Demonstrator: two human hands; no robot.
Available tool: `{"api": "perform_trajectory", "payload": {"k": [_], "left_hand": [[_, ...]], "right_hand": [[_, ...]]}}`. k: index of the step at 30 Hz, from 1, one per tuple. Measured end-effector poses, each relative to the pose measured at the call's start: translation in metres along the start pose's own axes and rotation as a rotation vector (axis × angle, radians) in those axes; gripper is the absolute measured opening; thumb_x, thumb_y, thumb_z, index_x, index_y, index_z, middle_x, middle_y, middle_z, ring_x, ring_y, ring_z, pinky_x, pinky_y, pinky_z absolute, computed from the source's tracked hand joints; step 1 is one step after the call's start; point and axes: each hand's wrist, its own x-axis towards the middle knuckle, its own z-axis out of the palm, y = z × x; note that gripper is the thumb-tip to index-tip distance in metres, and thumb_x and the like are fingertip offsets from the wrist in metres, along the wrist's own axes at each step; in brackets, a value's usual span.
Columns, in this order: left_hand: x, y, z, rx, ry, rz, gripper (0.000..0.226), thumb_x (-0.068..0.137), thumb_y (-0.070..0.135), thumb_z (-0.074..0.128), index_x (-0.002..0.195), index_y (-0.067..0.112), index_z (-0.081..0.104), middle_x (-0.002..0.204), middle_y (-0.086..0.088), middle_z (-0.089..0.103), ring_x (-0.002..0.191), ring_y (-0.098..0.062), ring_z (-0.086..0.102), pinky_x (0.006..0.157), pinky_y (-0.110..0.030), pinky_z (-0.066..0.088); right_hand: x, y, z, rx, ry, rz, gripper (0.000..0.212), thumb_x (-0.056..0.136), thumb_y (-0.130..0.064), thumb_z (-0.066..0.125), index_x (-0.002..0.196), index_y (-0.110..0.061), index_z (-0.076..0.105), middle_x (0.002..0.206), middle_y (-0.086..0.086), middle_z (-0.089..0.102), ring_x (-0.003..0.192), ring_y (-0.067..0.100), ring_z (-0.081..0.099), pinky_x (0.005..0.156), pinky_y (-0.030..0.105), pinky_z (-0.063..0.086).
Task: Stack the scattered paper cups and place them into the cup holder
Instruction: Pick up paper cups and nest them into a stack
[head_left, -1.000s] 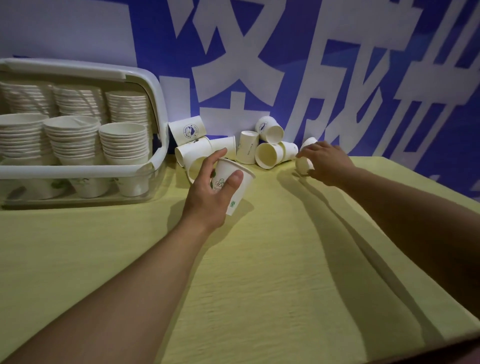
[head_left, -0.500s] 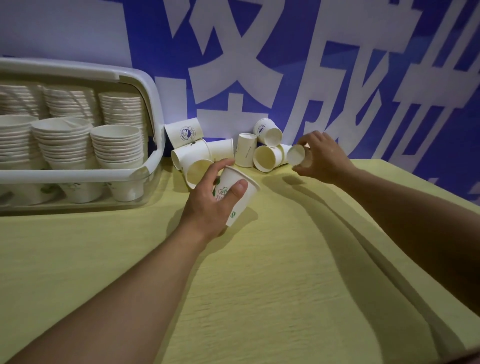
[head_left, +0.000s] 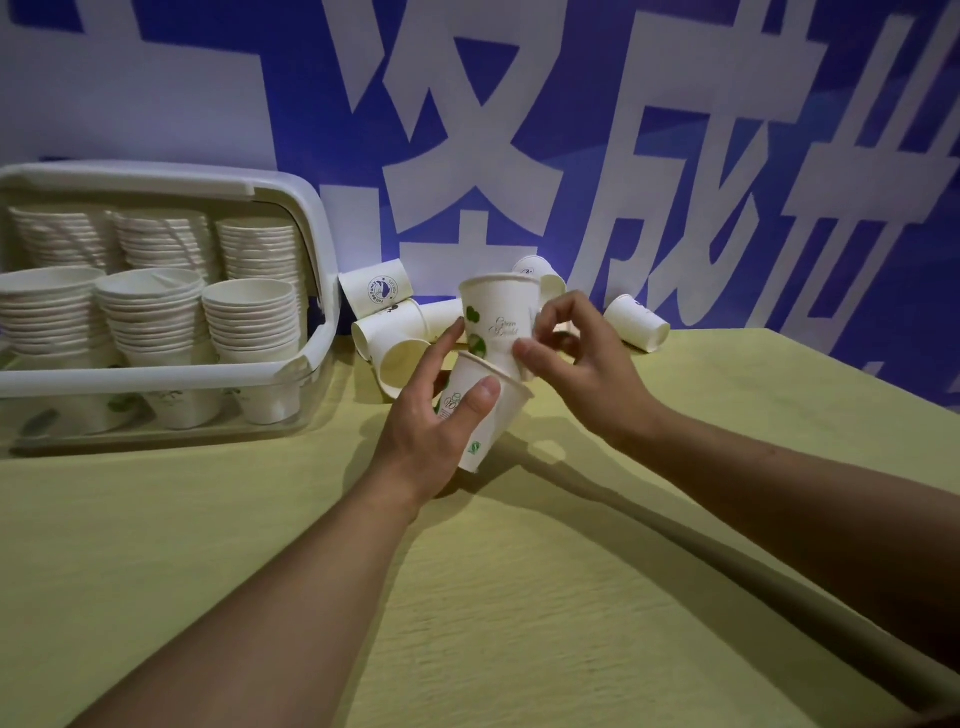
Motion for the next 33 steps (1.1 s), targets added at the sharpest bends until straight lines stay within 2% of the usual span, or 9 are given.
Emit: {"api": "perform_trajectory", "payload": {"k": [4, 7, 10, 14, 16, 18, 22, 28, 33], "left_hand": [[0.002, -0.002, 0.000, -0.009, 0.003, 0.001, 0.068, 0.081, 0.060, 0.056, 0.143, 0.060, 0.029, 0.130, 0.021, 0.053, 0.110, -0.004, 0.059, 0.078, -0.030, 0.054], [0.003, -0.001, 0.000, -0.025, 0.049, -0.019, 0.065, 0.081, 0.061, 0.055, 0.140, 0.061, 0.028, 0.123, 0.017, 0.056, 0.099, -0.005, 0.063, 0.071, -0.028, 0.054], [0.004, -0.002, -0.001, -0.026, 0.113, -0.013, 0.061, 0.083, 0.061, 0.053, 0.138, 0.066, 0.027, 0.128, 0.014, 0.053, 0.103, -0.011, 0.062, 0.078, -0.038, 0.058], [0.005, -0.003, 0.001, 0.010, 0.143, -0.003, 0.035, 0.081, 0.057, 0.053, 0.114, 0.063, 0.044, 0.102, 0.013, 0.061, 0.079, 0.001, 0.062, 0.072, -0.035, 0.056], [0.005, -0.003, 0.002, 0.016, 0.144, -0.015, 0.032, 0.080, 0.057, 0.054, 0.110, 0.061, 0.046, 0.097, 0.010, 0.062, 0.074, 0.000, 0.061, 0.070, -0.037, 0.056], [0.005, -0.004, 0.002, 0.017, 0.145, -0.032, 0.032, 0.079, 0.058, 0.055, 0.110, 0.061, 0.047, 0.096, 0.008, 0.062, 0.072, -0.002, 0.062, 0.070, -0.038, 0.057], [0.007, -0.005, 0.002, 0.047, 0.122, -0.031, 0.032, 0.079, 0.059, 0.054, 0.109, 0.066, 0.046, 0.095, 0.012, 0.060, 0.074, 0.000, 0.062, 0.076, -0.039, 0.058], [0.009, -0.010, 0.002, 0.041, 0.120, -0.027, 0.037, 0.079, 0.059, 0.055, 0.116, 0.064, 0.049, 0.096, 0.013, 0.063, 0.077, 0.002, 0.062, 0.067, -0.024, 0.051], [0.011, -0.011, 0.002, 0.016, 0.106, -0.023, 0.033, 0.079, 0.059, 0.056, 0.110, 0.069, 0.049, 0.092, 0.025, 0.064, 0.078, 0.000, 0.064, 0.063, -0.019, 0.052]], "right_hand": [[-0.004, -0.001, 0.009, 0.090, -0.033, 0.063, 0.058, 0.088, -0.013, 0.072, 0.125, -0.046, 0.040, 0.120, 0.005, 0.048, 0.103, 0.023, 0.065, 0.081, 0.034, 0.060], [-0.005, 0.005, 0.009, 0.034, -0.026, 0.054, 0.045, 0.093, -0.021, 0.066, 0.133, -0.040, 0.054, 0.119, -0.001, 0.054, 0.104, 0.021, 0.063, 0.085, 0.036, 0.059], [-0.012, 0.019, 0.011, -0.078, -0.079, 0.039, 0.030, 0.096, -0.028, 0.061, 0.121, -0.045, 0.066, 0.120, -0.010, 0.057, 0.102, 0.016, 0.059, 0.090, 0.045, 0.056], [0.000, 0.040, -0.005, -0.174, -0.044, 0.028, 0.026, 0.098, -0.027, 0.059, 0.110, -0.047, 0.069, 0.114, -0.009, 0.057, 0.094, 0.008, 0.059, 0.086, 0.033, 0.053], [0.019, 0.060, -0.029, -0.351, 0.073, 0.040, 0.020, 0.097, -0.024, 0.061, 0.108, -0.038, 0.070, 0.110, -0.005, 0.058, 0.084, 0.000, 0.057, 0.087, 0.028, 0.049], [0.037, 0.083, -0.057, -0.581, 0.148, 0.115, 0.021, 0.095, -0.023, 0.064, 0.114, -0.029, 0.071, 0.116, -0.002, 0.058, 0.092, 0.002, 0.057, 0.092, 0.026, 0.046], [0.063, 0.122, -0.106, -0.859, 0.185, 0.309, 0.041, 0.093, -0.027, 0.067, 0.133, -0.025, 0.060, 0.139, 0.006, 0.050, 0.124, 0.027, 0.047, 0.103, 0.039, 0.038], [0.088, 0.170, -0.136, -1.031, 0.122, 0.400, 0.071, 0.087, -0.041, 0.071, 0.148, -0.033, 0.035, 0.148, 0.003, 0.044, 0.133, 0.032, 0.039, 0.103, 0.056, 0.040], [0.096, 0.188, -0.139, -1.010, 0.128, 0.433, 0.078, 0.085, -0.042, 0.074, 0.150, -0.033, 0.032, 0.146, 0.004, 0.046, 0.129, 0.031, 0.044, 0.102, 0.057, 0.042]]}}
